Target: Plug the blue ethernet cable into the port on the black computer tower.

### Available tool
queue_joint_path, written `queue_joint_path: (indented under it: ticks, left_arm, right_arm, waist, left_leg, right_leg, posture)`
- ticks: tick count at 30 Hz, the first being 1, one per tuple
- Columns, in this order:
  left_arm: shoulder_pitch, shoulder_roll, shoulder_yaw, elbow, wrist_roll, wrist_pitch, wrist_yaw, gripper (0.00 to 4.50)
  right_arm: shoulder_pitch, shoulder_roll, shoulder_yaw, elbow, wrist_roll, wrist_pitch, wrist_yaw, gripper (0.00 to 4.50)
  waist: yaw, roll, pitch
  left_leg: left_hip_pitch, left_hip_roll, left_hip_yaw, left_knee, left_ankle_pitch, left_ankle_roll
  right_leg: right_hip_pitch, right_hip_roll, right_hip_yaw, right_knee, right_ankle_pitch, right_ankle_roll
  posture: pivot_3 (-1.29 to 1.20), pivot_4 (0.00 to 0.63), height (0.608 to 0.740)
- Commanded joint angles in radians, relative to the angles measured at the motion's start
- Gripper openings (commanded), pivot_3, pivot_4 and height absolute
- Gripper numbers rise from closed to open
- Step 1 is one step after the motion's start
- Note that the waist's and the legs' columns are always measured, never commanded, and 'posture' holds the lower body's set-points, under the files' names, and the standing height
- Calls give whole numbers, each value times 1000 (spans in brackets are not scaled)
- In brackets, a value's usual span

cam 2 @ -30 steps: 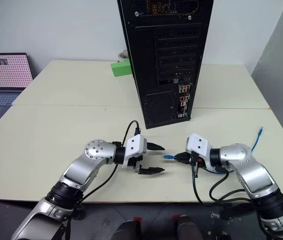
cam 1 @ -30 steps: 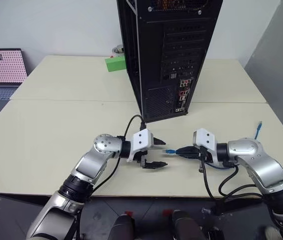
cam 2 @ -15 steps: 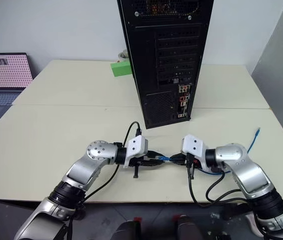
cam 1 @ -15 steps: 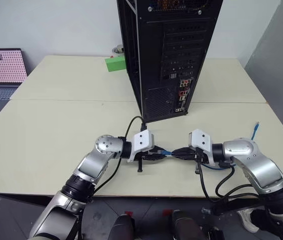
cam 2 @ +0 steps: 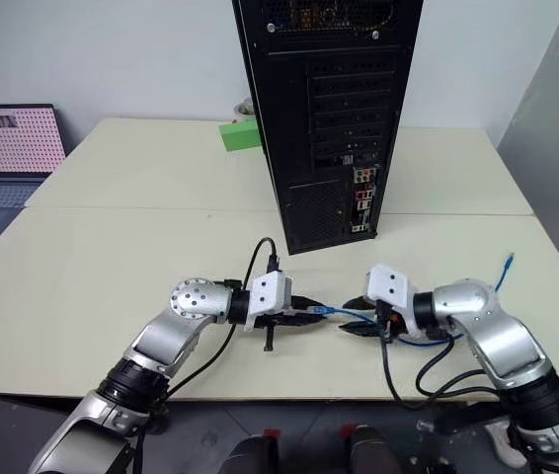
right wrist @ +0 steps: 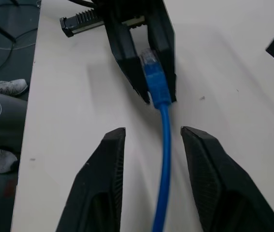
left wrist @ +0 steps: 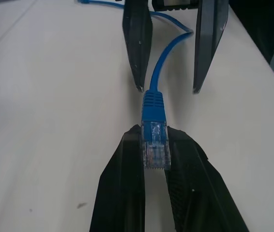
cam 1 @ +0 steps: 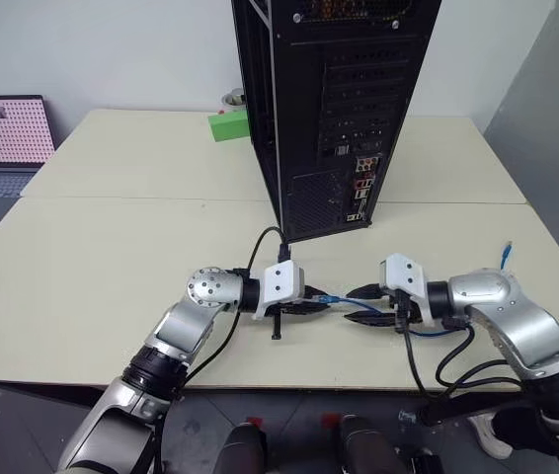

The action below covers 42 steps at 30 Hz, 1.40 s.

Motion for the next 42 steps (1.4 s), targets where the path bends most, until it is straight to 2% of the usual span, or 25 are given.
queue_joint_path:
  ticks: [1, 6, 10, 17, 27, 31, 40, 42]
  left_arm:
    - [17, 1, 16, 21, 61, -239, 51, 307]
    - [3, 4, 31, 186, 317, -771, 314, 307]
    - [-20, 1, 54, 290, 480, -985, 505, 307]
    - [-62, 0, 65, 361, 615, -1078, 698, 307]
    - [-84, 11, 36, 373, 676, -1086, 801, 307]
    - [-81, 15, 25, 365, 683, -1083, 817, 307]
    - [-79, 18, 13, 355, 680, -1072, 838, 307]
    - [-79, 17, 13, 355, 677, -1071, 842, 307]
  right_arm:
    - [16, 4, -120, -83, 179, 166, -12, 2712]
    - [50, 50, -204, -116, 329, 324, -81, 2712]
    - [57, 80, -204, -137, 363, 362, -135, 2712]
    - [54, 122, -169, -152, 386, 383, -185, 2712]
    - [16, 172, -111, -126, 382, 370, -215, 2712]
    - [3, 187, -108, -118, 384, 372, -224, 2036]
    - [-6, 188, -100, -102, 382, 368, -223, 63]
    - [-9, 188, -99, -98, 381, 367, -223, 0]
  waist:
    - [0, 0, 0]
    - [9, 0, 0]
    - [17, 0, 0]
    - [19, 0, 0]
    - [18, 0, 0]
    - [18, 0, 0]
    - [18, 0, 0]
    - [18, 0, 0]
  left_leg:
    - [0, 0, 0, 0, 0, 0]
    - [0, 0, 0, 0, 0, 0]
    - [0, 0, 0, 0, 0, 0]
    - [-1, 0, 0, 0, 0, 0]
    - [0, 0, 0, 0, 0, 0]
    - [0, 0, 0, 0, 0, 0]
    - [0, 0, 0, 0, 0, 0]
    - [0, 0, 0, 0, 0, 0]
  right_leg:
    - [0, 0, 0, 0, 0, 0]
    - [0, 0, 0, 0, 0, 0]
    - [0, 0, 0, 0, 1, 0]
    - [0, 0, 0, 0, 1, 1]
    - [0, 0, 0, 0, 1, 1]
    - [0, 0, 0, 0, 1, 1]
    - [0, 0, 0, 0, 1, 1]
    - [0, 0, 0, 0, 1, 1]
  posture:
    - [0, 150, 740]
    - [0, 150, 740]
    - [0, 150, 740]
    - [0, 150, 740]
    - [0, 150, 740]
    - [0, 150, 740]
    - [0, 150, 740]
    - [0, 150, 740]
